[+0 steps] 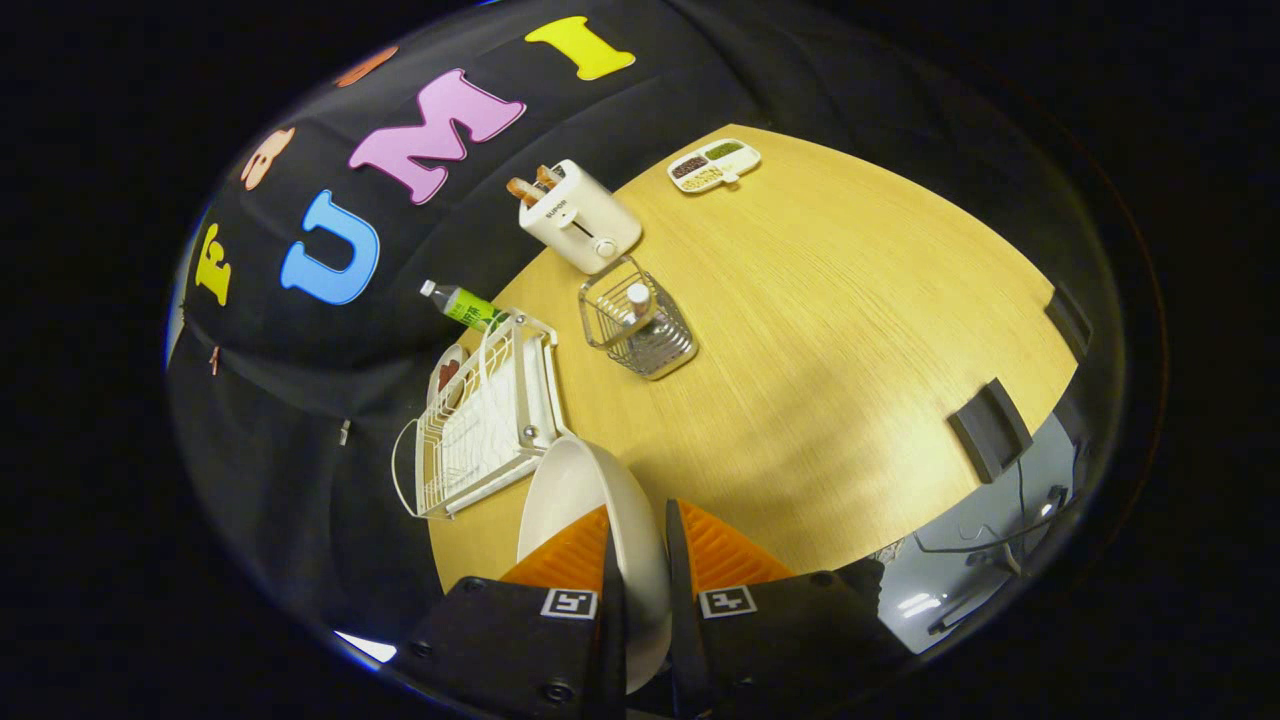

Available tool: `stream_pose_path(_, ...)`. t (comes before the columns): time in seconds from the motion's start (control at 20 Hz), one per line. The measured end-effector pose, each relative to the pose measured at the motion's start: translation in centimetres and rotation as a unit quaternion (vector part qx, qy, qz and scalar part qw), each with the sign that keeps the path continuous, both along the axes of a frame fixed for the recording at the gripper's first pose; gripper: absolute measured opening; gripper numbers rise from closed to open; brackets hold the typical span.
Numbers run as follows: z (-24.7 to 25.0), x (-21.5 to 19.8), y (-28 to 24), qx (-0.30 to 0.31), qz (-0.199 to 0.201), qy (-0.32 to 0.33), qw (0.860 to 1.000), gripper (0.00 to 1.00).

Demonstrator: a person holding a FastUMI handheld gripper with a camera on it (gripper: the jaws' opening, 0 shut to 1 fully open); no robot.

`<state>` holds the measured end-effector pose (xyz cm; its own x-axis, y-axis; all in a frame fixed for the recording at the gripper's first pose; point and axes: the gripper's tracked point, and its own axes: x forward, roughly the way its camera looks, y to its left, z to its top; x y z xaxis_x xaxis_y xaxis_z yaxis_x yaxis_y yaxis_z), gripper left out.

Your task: Take the plate from the dish rack, then take the spoon from the basket and place it into the plate.

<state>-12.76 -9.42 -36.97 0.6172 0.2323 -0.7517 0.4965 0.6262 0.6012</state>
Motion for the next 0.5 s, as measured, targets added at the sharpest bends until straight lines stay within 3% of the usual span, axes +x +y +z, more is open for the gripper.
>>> stream_pose_path(0.2,-3.0,-0.5,-0.3,-0.008,0.009,0.014,1.000,0.22)
stream_pose_path(0.5,-5.8,1.9,2.1,0.009,0.013,0.006,1.000,0.22)
